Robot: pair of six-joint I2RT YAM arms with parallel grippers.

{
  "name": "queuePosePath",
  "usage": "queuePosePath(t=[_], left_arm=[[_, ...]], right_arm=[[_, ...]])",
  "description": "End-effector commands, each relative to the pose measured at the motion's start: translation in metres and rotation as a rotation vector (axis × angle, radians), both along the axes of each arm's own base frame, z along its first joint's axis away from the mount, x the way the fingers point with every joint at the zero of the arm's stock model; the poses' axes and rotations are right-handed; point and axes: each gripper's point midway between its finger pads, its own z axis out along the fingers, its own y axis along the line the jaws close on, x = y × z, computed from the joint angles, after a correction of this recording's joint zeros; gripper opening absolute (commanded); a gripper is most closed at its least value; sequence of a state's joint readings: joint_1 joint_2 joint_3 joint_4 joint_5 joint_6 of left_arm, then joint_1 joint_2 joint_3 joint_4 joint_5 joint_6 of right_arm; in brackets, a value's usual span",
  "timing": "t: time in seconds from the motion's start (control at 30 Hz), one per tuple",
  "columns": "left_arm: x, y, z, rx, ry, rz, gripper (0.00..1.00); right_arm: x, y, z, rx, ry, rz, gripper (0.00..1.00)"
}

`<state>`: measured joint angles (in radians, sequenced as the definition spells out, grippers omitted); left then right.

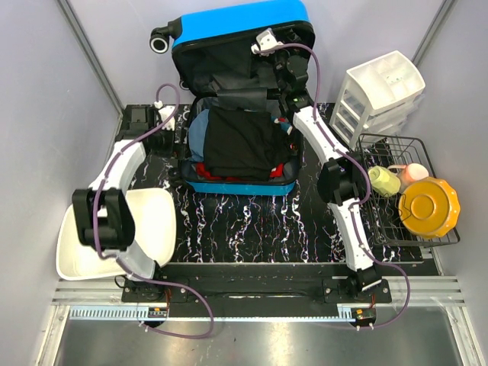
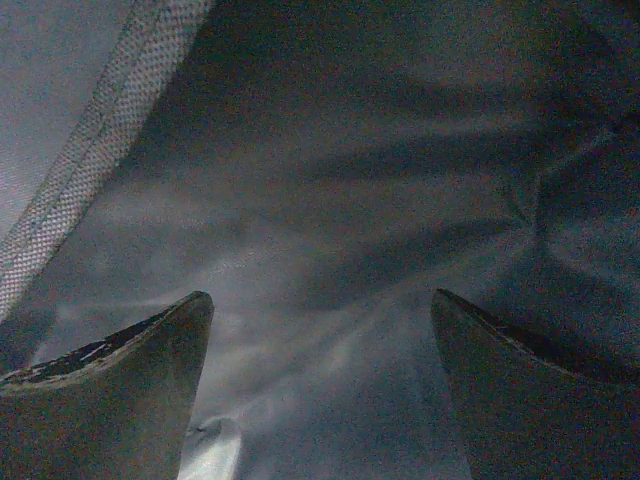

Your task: Open, take out, and arrange the luggage

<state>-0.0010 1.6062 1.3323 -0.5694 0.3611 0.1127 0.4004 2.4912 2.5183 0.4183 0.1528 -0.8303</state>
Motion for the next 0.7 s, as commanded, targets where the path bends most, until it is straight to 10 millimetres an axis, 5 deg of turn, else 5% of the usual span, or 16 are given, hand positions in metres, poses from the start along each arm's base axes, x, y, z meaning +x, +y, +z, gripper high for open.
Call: queuePosePath(t=[0.0, 0.13, 0.27, 0.47, 0.67], left_arm=[[0.038, 0.022, -0.006, 0.082, 0.001, 0.087, 0.88], [0.044, 0.018, -0.037, 0.081, 0.079, 0.033, 0.74], [0.013, -0.007, -0.057, 0.088, 0.176, -0.121, 0.42], [-0.048, -0.006, -0.076, 0.128, 0.241, -0.249, 0.03], [-0.089, 0.008, -0.083, 0.220, 0.248, -0.354, 0.00]], right_arm=[[-0.017, -0.023, 0.045, 0.043, -0.072, -0.034, 1.00], [-0.017, -0.027, 0.047, 0.044, -0.073, -0.043, 1.00], [-0.021, -0.028, 0.052, 0.044, -0.078, -0.041, 1.00], [-0.029, -0.032, 0.061, 0.046, -0.074, -0.039, 1.00], [-0.038, -0.034, 0.070, 0.057, -0.074, -0.028, 1.00]])
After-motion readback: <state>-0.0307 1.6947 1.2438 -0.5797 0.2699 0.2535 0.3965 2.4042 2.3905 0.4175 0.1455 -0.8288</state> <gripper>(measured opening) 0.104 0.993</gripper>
